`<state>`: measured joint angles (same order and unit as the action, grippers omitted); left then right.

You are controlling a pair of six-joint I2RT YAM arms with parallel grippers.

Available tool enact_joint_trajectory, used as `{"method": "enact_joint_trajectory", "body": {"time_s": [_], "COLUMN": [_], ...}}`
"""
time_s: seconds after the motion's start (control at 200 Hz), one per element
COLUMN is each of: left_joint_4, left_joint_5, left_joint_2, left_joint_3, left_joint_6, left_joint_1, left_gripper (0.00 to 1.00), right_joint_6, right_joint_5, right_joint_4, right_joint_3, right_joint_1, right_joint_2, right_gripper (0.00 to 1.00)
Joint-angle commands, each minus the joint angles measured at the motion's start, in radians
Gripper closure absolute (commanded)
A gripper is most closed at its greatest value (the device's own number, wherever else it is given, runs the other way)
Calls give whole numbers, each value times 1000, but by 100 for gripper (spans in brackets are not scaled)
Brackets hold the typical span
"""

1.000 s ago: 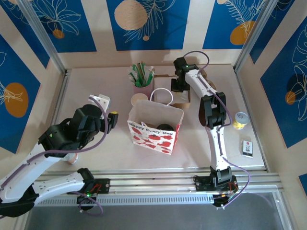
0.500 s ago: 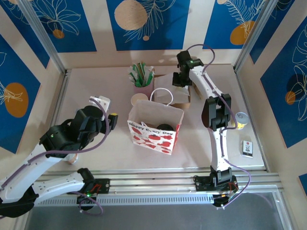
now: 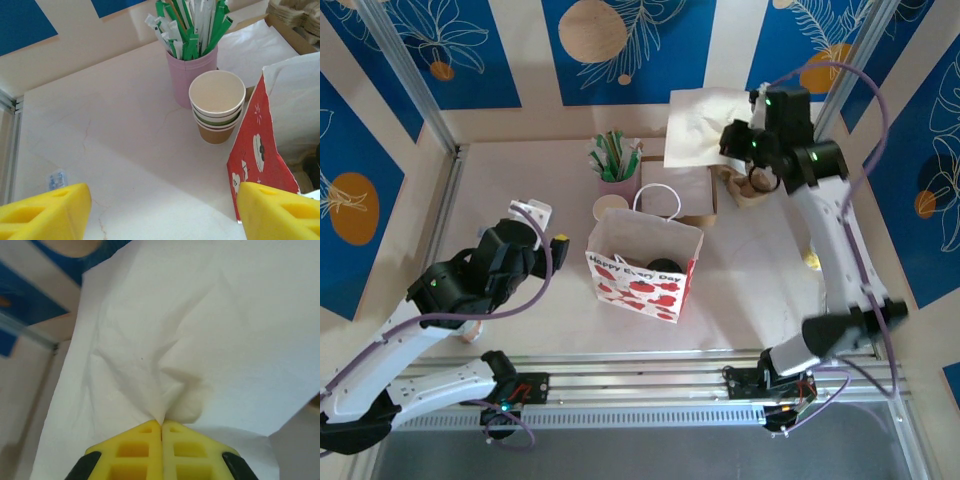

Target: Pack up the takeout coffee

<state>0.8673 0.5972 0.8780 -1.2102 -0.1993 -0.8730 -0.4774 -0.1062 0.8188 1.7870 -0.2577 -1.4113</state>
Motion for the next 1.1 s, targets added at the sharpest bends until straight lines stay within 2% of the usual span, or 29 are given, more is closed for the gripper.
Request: {"method": "enact_joint_trajectory", "body": {"time_s": [0.0, 0.145, 0.245, 0.35, 0.455, 0.565, 0.82, 1.095], "left_joint_4": [-50, -91, -122, -163, -198, -229, -264, -273], "left_joint_5": [3, -67, -121, -164, -188, -196, -200, -222], "left_joint_2": [-4, -9, -10, -15, -23, -47, -86, -99], "left_joint_3": [18, 43, 66, 99, 142, 197, 282, 319], "left_joint_6": [38, 43, 43, 46, 49, 55, 64, 54], "left_joint_1": [33, 104, 154, 199, 233, 258, 278, 278], "left_gripper": [20, 17, 16, 15, 15, 15, 15, 15], "right_joint_6": [-35, -52, -73, -103, -109, -143, -217, -285], "right_joint_5": [70, 81, 50, -32, -216, -281, -348, -353], "right_joint_4": [-67, -92, -114, -155, -190, -270, -273, -213], "right_joint_3": [-126, -263, -360, -466, -555, -643, -658, -622], "right_joint_1": [-53, -142, -270, -419, -602, -695, -713, -712], "right_joint_2": [144, 350, 454, 516, 539, 543, 446, 362], "right_gripper": [100, 100, 100, 100, 100, 100, 100, 100]}}
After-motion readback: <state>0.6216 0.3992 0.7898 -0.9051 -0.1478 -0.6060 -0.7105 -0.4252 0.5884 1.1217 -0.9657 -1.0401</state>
